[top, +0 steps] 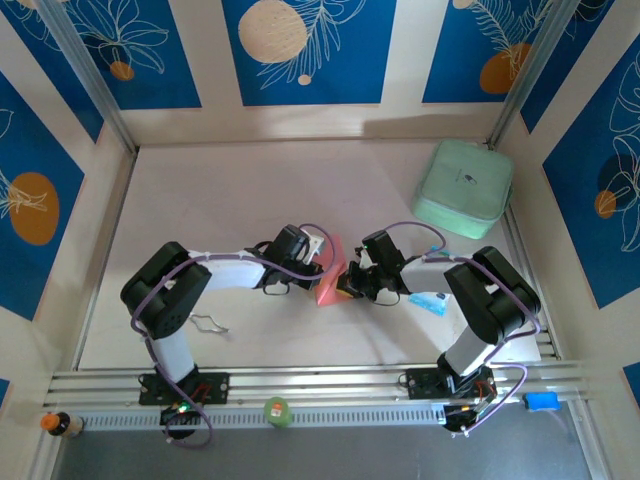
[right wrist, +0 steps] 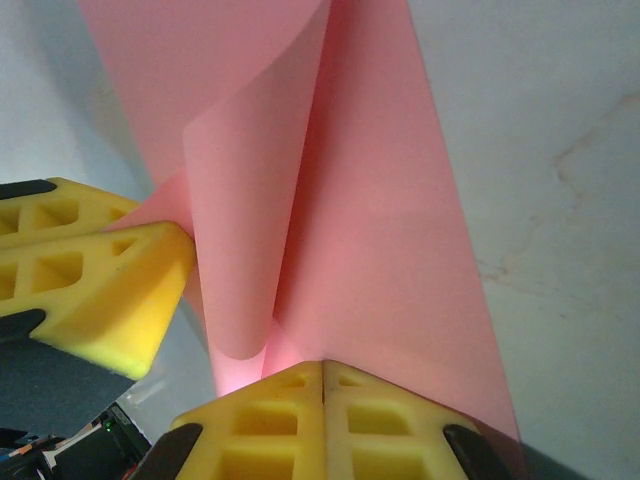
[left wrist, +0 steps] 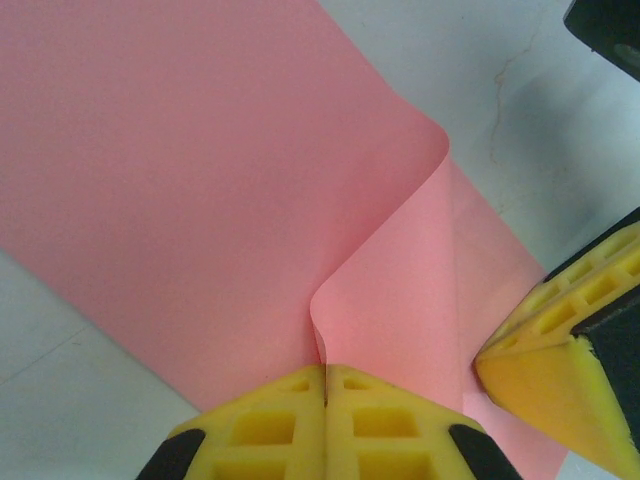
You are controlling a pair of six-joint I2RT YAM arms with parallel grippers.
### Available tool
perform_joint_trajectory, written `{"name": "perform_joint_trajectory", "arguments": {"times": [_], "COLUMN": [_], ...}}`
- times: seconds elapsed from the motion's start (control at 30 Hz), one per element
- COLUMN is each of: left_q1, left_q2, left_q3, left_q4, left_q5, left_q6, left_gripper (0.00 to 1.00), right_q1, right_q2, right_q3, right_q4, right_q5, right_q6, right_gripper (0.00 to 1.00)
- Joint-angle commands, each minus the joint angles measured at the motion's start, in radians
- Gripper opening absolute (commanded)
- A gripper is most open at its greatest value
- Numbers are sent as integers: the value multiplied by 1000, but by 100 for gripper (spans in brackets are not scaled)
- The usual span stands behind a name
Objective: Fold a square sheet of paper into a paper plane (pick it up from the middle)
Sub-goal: Fold the triangle a second time at the center of the table.
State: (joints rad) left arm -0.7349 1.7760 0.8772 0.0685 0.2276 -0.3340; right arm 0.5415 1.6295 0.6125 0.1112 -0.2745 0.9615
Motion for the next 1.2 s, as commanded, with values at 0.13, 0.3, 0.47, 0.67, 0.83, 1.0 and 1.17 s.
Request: {"name": "perform_joint_trajectory", "arguments": {"times": [0.13,0.3,0.47,0.67,0.83,1.0,1.17], "left_q1": [6,6,8,8,8,10,10], "left_q2": [20,33,38,43,33,33,33], "left_q3": [13,11,2,2,-8,-9,-9], "left_q4": [-12,-21,-12,-8,-7,-6,-6], "left_q5": [8,4,2,15,15,20,21], "left_q6": [13,10,3,1,1,-2,0], "left_gripper": [0,0,0,0,0,0,0], "right_q1": [-7,-8,-8,-16,-59,-71,-66], "right_q2": [20,16,18,-4,-61,-39,-7], "right_q3": [-3,-3,-3,-1,-6,16,41], "right_q4": [-73,-75,-71,-44,31,135,158], "right_q5": [10,11,10,-11,-86,-189,-200], "right_q6": [-6,-8,-6,-11,-10,13,31], "right_gripper": [0,0,0,0,0,0,0]}}
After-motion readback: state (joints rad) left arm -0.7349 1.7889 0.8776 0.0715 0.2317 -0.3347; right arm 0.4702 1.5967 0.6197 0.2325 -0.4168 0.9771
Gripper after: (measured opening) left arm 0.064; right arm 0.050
